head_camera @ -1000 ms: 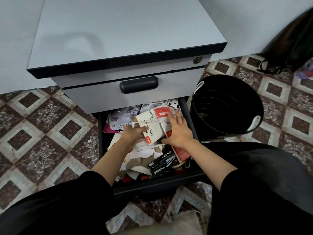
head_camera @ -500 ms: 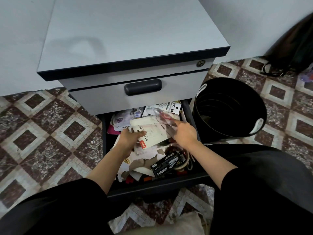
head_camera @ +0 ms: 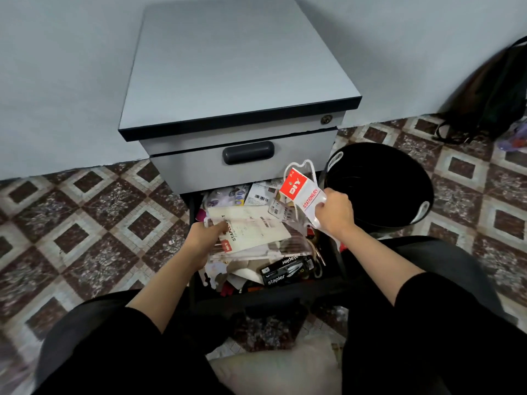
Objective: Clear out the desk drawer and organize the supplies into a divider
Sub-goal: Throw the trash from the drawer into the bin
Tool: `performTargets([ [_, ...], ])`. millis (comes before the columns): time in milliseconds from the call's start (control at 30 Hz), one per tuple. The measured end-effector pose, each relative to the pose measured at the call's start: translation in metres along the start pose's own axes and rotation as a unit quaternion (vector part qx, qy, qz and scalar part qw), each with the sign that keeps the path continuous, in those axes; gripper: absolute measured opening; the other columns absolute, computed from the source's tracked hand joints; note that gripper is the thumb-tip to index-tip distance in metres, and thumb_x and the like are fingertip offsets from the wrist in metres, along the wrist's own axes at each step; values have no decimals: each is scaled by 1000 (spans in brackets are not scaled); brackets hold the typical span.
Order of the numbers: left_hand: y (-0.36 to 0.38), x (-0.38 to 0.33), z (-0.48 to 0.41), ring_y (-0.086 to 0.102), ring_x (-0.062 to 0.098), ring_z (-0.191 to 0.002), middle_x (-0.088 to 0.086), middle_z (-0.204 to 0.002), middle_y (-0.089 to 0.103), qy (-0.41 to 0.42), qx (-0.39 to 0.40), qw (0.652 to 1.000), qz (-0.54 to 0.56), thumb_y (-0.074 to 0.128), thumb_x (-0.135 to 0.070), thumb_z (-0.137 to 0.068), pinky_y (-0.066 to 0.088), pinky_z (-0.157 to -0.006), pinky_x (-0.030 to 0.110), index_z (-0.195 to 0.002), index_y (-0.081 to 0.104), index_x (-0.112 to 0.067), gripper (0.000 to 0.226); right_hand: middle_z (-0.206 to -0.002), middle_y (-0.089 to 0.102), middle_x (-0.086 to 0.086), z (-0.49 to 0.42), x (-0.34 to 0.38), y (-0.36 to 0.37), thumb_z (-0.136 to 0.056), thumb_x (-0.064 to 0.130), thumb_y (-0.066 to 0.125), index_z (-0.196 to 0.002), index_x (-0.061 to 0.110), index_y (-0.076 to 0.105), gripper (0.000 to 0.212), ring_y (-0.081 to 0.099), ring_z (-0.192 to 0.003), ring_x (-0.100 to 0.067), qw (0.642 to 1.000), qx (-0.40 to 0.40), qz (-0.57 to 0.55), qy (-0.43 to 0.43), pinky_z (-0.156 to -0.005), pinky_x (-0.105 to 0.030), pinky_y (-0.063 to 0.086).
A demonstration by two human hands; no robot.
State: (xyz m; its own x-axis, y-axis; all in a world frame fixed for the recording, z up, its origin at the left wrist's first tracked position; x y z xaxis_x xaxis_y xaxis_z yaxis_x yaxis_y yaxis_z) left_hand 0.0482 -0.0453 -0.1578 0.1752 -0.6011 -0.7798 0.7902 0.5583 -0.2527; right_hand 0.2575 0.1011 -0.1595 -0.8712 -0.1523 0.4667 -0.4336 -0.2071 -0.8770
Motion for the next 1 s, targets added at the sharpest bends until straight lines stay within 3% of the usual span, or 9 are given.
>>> performTargets([
  [100,-3,-4,13,56,10,-38,8,-64,55,8,-8,1000,13,56,2,-86,42,-34,16,-70,50,-3,18,-109,61,-24,4,-3,-16,-88,5,50,-94,-3,56,12,58,-101,-41,1000,-8,-19,8,-72,-37,46],
  [233,-4,-10,24,55,8,-36,9,-65,57,6,-6,1000,9,57,-2,-87,45,-35,17,-71,52,-5,17,-111,61,-25,4,-15,-36,-87,6,50,-99,-6,60,19,57,-103,-42,997,-20,-60,38,-78,-37,46],
  [400,-4,-24,33,59,12,-44,9,-68,61,26,13,1000,0,56,-3,-88,50,-44,21,-75,53,-5,13,-107,63,-23,5,-36,-61,-86,4,51,-96,-5,60,17,58,-98,-38,990,-20,-118,74,-69,-27,38],
  [600,23,-45,41,59,17,-57,10,-72,60,43,45,998,33,52,0,-88,51,-45,22,-80,53,-3,9,-108,62,-25,3,-57,-87,-87,1,48,-88,-1,57,9,57,-95,-38,978,-36,-169,115,-69,-31,38],
  [700,46,-53,42,60,18,-57,10,-70,62,46,59,997,37,52,-3,-90,50,-55,29,-87,55,0,5,-108,63,-23,-2,-75,-103,-89,1,46,-84,3,54,10,56,-88,-34,965,-57,-205,150,-67,-28,36],
  [833,81,-63,40,54,12,-34,6,-53,59,48,68,996,45,50,-8,-93,41,-35,17,-77,52,-5,16,-105,64,-21,-8,-102,-120,-89,1,45,-95,-3,62,19,58,-90,-34,945,-102,-239,198,-66,-30,37],
  [900,104,-69,38,53,14,-39,6,-51,59,45,80,995,49,51,-11,-94,39,-38,18,-73,51,-8,21,-102,63,-18,-12,-119,-127,-90,1,44,-99,-6,62,22,59,-94,-36,935,-114,-247,229,-67,-34,40],
  [1000,140,-75,31,60,18,-61,10,-74,61,36,107,990,79,52,-8,-94,52,-51,31,-81,53,-7,13,-110,64,-22,-18,-143,-130,-89,2,46,-106,-9,62,25,60,-101,-39,917,-128,-269,265,-74,-39,46],
])
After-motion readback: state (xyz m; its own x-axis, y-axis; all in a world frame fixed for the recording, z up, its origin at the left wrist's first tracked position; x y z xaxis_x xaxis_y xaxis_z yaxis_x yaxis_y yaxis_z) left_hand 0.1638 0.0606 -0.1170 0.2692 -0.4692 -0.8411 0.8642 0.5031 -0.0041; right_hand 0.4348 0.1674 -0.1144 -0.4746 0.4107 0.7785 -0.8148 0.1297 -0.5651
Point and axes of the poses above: each hand's wrist, its own z-axis away from the middle knuckle, its own y-axis out of the palm, x = y × z, the point moved 2 cm from there along -z, towards the middle knuckle
